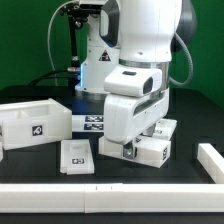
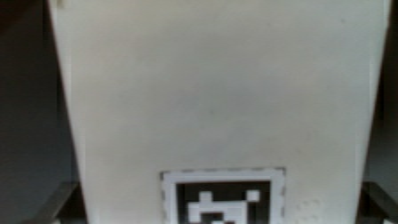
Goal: Assemble cabinet
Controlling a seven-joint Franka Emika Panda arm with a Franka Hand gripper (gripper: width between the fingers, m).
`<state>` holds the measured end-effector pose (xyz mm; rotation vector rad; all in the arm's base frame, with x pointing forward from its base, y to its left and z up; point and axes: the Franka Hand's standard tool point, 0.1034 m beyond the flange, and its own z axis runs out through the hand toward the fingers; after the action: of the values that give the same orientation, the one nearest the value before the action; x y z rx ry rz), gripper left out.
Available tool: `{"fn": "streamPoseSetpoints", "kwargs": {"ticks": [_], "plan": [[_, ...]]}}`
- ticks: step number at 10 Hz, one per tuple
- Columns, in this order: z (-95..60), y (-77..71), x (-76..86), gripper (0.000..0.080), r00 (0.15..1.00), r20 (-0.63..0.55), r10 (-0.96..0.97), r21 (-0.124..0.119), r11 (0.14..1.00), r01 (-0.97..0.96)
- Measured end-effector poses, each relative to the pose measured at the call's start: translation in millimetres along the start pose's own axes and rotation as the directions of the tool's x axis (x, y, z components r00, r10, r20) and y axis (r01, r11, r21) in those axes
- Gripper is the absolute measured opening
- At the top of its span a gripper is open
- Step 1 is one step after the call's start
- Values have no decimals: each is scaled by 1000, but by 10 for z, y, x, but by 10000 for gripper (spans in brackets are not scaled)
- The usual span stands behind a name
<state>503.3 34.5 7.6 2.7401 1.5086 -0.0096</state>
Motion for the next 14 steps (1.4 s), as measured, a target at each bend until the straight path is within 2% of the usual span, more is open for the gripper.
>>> {"fn": "streamPoseSetpoints", "kwargs": {"ticks": [1,2,3,4,5,9,10,11,12,14], "plan": [[-25,3,-10,552,1000,8,0,6,1000,-1],[-212,36,-39,552,999,38,2,20,1000,-3],[-331,12,-58,552,999,37,12,12,1000,-12],[-390,-103,-95,552,998,41,50,13,999,-51],[-420,-152,-60,552,997,40,61,10,998,-62],[-390,-157,-124,554,997,45,55,18,998,-56],[-428,-218,-268,554,997,48,67,25,997,-68],[-428,-346,-441,554,996,56,68,36,997,-70],[-380,-452,-565,554,995,62,75,48,996,-78],[-365,-456,-554,554,996,55,74,44,996,-77]]}}
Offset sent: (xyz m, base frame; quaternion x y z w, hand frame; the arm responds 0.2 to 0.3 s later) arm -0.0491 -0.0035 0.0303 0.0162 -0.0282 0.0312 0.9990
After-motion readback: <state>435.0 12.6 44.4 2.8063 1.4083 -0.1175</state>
